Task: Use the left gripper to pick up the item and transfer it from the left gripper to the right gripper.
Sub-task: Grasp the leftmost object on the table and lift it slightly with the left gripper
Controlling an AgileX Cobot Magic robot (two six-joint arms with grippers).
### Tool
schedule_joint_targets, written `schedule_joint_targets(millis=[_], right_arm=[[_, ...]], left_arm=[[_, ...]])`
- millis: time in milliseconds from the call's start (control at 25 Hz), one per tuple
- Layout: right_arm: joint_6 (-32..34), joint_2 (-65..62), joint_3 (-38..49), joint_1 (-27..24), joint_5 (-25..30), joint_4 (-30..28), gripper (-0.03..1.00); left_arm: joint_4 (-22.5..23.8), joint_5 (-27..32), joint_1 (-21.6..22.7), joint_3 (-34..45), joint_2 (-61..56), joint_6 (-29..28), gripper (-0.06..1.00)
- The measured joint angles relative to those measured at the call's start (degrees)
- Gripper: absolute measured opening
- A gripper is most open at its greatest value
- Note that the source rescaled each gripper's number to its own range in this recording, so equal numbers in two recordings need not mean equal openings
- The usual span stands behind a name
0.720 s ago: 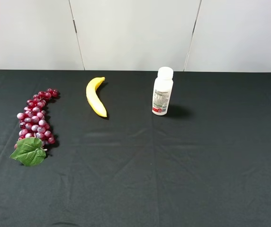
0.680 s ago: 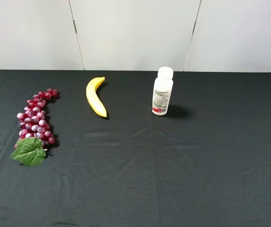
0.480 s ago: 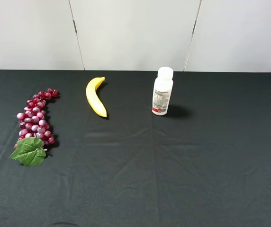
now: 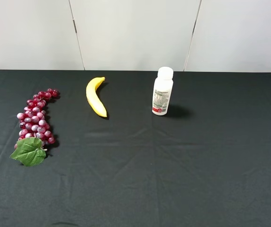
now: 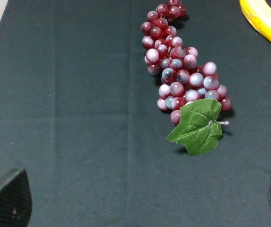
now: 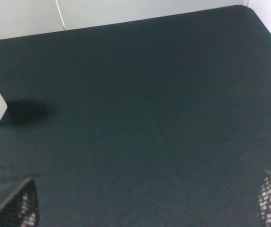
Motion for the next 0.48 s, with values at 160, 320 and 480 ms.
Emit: schedule_joint_targets(millis=[160, 320, 480], right_arm=[[0.0, 0.0, 0.0, 0.0, 0.0, 0.0, 1.00], [0.0, 0.0, 0.0, 0.0, 0.0, 0.0, 1.00], [0.0, 0.0, 0.0, 0.0, 0.0, 0.0, 1.00]], left_arm=[[0.0, 0.0, 0.0, 0.0, 0.0, 0.0, 0.99], [0.0, 0.0, 0.0, 0.0, 0.0, 0.0, 0.99], [0.0, 0.1, 0.0, -0.8, 0.1, 0.0, 0.99]])
